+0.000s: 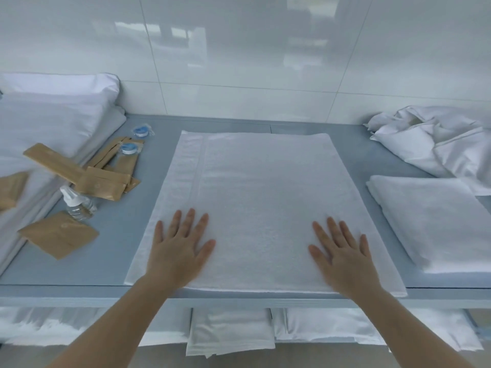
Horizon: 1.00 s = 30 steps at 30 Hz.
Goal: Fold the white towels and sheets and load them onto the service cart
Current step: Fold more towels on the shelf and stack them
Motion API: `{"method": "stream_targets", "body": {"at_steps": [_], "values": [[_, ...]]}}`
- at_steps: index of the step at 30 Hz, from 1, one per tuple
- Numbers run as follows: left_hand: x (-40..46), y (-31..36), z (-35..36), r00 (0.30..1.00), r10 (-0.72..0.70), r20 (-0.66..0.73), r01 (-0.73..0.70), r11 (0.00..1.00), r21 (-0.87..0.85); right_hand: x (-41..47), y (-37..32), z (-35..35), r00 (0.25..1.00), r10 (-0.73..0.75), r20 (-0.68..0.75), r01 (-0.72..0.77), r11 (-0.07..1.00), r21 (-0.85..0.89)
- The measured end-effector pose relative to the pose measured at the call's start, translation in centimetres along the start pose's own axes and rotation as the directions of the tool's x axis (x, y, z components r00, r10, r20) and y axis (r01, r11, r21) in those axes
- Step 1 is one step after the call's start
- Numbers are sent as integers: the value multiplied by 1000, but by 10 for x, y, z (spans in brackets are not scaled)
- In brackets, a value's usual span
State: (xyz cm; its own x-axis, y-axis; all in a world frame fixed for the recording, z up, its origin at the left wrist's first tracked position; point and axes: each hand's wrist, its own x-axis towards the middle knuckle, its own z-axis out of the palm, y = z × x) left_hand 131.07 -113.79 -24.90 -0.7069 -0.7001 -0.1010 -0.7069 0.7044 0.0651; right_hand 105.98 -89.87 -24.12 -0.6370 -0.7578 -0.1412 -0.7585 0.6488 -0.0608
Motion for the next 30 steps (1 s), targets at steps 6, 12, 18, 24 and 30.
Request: {"method": "stream_targets", "body": {"at_steps": [6, 12, 18, 24, 30], "values": [[-71, -19, 1, 980, 180, -86, -182, 983, -11, -62, 37, 3, 976, -220, -9, 220, 975, 17], [-94, -17, 1, 975, 167, -147, -169, 986, -2, -78, 38, 0, 950, -259, -172, 264, 964, 10], [-113, -16, 2, 954, 176, -242, -184, 983, -10, -93, 35, 10, 925, -232, -302, 267, 960, 80], [-136, -11, -34, 967, 53, -250, -78, 993, -91, -114, 31, -17, 953, -70, -294, 158, 945, 288], [-168, -9, -69, 943, 21, -331, -106, 964, -243, -137, 38, -61, 820, -151, -553, 281, 947, 158]]}}
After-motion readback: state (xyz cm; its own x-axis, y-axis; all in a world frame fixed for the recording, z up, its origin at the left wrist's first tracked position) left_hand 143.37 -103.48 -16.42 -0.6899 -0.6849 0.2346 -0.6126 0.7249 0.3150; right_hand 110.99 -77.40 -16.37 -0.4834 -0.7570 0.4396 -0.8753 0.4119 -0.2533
